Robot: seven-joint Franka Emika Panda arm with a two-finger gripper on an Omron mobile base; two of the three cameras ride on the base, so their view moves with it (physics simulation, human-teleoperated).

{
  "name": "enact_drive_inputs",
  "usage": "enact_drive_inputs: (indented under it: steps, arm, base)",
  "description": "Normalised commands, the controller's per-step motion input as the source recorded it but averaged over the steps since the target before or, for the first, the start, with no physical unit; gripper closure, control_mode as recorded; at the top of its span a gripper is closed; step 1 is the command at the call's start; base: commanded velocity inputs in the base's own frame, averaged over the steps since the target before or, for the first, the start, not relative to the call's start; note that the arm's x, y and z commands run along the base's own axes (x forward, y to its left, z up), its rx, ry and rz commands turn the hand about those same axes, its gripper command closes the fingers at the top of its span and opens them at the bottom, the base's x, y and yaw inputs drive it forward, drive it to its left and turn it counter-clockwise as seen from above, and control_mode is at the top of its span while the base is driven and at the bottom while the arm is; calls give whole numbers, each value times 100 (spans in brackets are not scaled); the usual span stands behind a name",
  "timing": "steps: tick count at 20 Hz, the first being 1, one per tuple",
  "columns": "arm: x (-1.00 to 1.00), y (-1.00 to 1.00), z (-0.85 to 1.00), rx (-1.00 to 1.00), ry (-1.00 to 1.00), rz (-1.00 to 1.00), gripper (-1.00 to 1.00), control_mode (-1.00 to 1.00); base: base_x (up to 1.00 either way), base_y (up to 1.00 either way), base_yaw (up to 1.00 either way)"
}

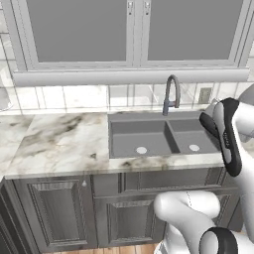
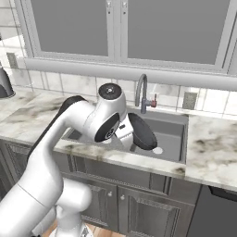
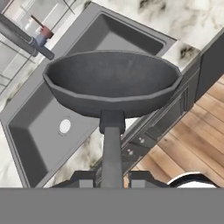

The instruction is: Move the pot and pan from the stove into the sink.

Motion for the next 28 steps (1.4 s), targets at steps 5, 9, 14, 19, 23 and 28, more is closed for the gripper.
enact_drive_inputs:
  steps: [5, 9, 14, 19, 23, 28]
  arm:
    - [1, 0, -40, -9, -5, 4, 100, -100]
    - [14, -3, -38, -10, -8, 7, 100, -100]
    - [13, -1, -38, -13, -14, 8, 100, -100]
    - [32, -5, -26, -11, -17, 8, 100, -100]
    - [53, -12, -13, -3, -9, 7, 100, -100]
    - [60, -19, -10, 0, -2, 5, 100, -100]
  base:
    - [0, 0, 0]
    - [0, 0, 0]
    - [0, 0, 0]
    - [0, 0, 0]
    - [0, 0, 0]
    - [0, 0, 0]
